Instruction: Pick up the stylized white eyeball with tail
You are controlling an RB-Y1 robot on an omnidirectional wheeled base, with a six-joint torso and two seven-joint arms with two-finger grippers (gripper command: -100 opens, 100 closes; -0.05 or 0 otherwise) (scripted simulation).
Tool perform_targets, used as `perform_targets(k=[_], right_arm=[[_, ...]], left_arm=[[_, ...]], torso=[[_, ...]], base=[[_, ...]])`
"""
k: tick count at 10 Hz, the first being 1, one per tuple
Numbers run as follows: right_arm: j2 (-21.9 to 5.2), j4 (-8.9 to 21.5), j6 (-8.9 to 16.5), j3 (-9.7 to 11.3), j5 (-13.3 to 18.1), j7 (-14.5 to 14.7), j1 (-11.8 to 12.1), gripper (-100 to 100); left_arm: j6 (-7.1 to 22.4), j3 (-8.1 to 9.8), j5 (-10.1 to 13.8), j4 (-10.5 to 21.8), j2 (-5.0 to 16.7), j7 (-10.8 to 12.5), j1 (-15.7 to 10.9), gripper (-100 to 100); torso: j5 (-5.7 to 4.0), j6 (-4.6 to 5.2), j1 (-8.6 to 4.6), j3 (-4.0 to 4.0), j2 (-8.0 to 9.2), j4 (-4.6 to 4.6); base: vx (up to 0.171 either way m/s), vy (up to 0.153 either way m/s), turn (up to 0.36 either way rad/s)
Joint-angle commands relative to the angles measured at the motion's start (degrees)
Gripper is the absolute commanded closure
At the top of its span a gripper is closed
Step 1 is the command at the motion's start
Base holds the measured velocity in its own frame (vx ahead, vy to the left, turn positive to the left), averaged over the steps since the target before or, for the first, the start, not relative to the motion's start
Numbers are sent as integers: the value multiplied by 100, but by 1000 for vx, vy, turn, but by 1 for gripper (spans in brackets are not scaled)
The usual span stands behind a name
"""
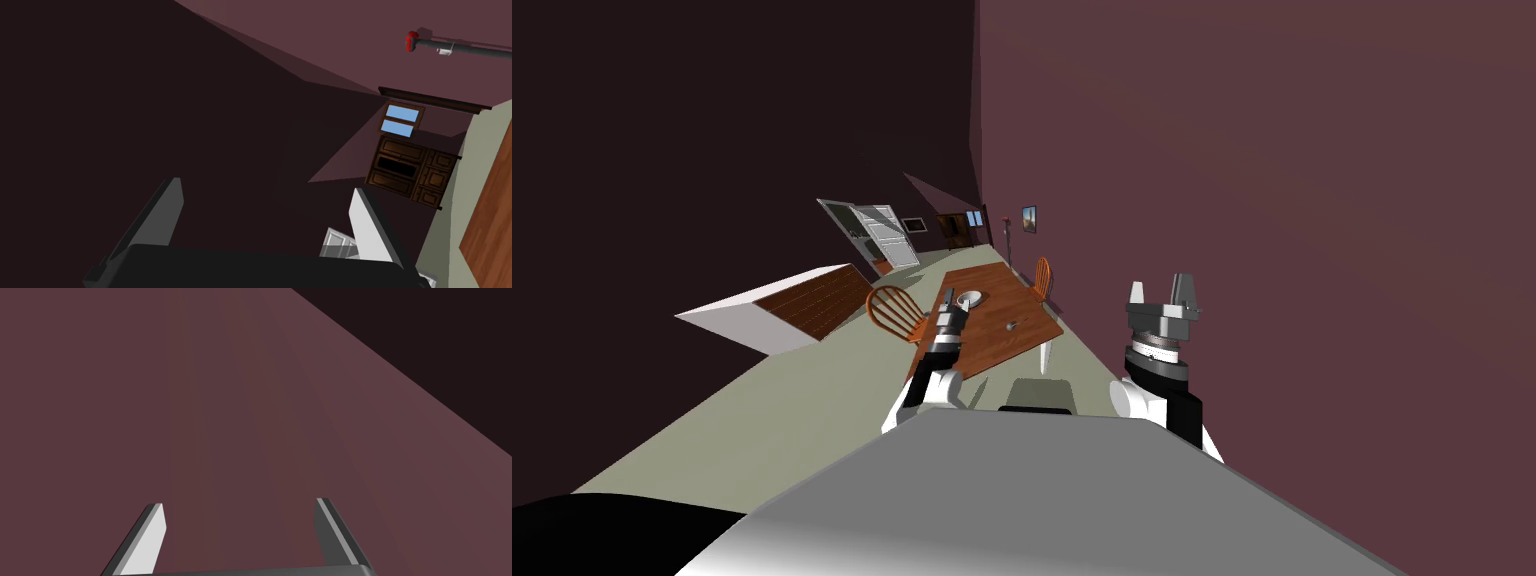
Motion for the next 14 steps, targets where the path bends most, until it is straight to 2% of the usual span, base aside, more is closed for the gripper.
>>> perform_targets(k=[1, 4, 6, 7, 8, 9, 10, 11, 13, 14], right_arm=[[0, 0, 0, 0, 0, 0, 0, 0], [0, 0, 0, 0, 0, 0, 0, 0], [0, 0, 0, 0, 0, 0, 0, 0], [0, 0, 0, 0, 0, 0, 0, 0], [0, 0, 0, 0, 0, 0, 0, 0], [0, 0, 0, 0, 0, 0, 0, 0], [0, 0, 0, 0, 0, 0, 0, 0], [0, 0, 0, 0, 0, 0, 0, 0], [0, 0, 0, 0, 0, 0, 0, 0], [0, 0, 0, 0, 0, 0, 0, 0]], left_arm=[[286, -79, 95, 236, 47, 101, -190, -100], [617, -130, 159, 419, 80, 169, -335, -100], [1012, -228, 287, 779, 148, 309, -629, -100], [1085, -228, 287, 805, 148, 309, -629, -100], [1286, -273, 350, 1009, 182, 381, -778, -100], [1319, -273, 350, 1009, 182, 381, -778, -100], [1546, -315, 412, 1221, 216, 455, -926, -100], [1550, -315, 412, 1221, 216, 455, -926, -100], [1915, -385, 530, 1658, 288, 606, -1221, -100], [2000, -385, 530, 1671, 288, 606, -1221, -100]], torso=[[0, 0, 0, 0, 0, 0], [0, 0, 1, -1, -1, 0], [0, 0, 1, -1, -2, 0], [0, 0, 0, -1, -1, 0], [0, -2, 2, 0, -1, 0], [0, -1, 2, 0, -1, 0], [1, -2, 6, -1, -1, 0], [1, -1, 7, -2, -3, -1], [1, -1, 6, -2, -3, -1], [0, 0, 4, -3, -6, -1]], base=[[-10, -41, -48], [-3, -28, -26], [-4, -34, -45], [-5, -32, -27], [-3, -30, -47], [0, -19, -24], [1, -21, -48], [1, -16, -29], [4, -25, -72], [9, -20, -38]])
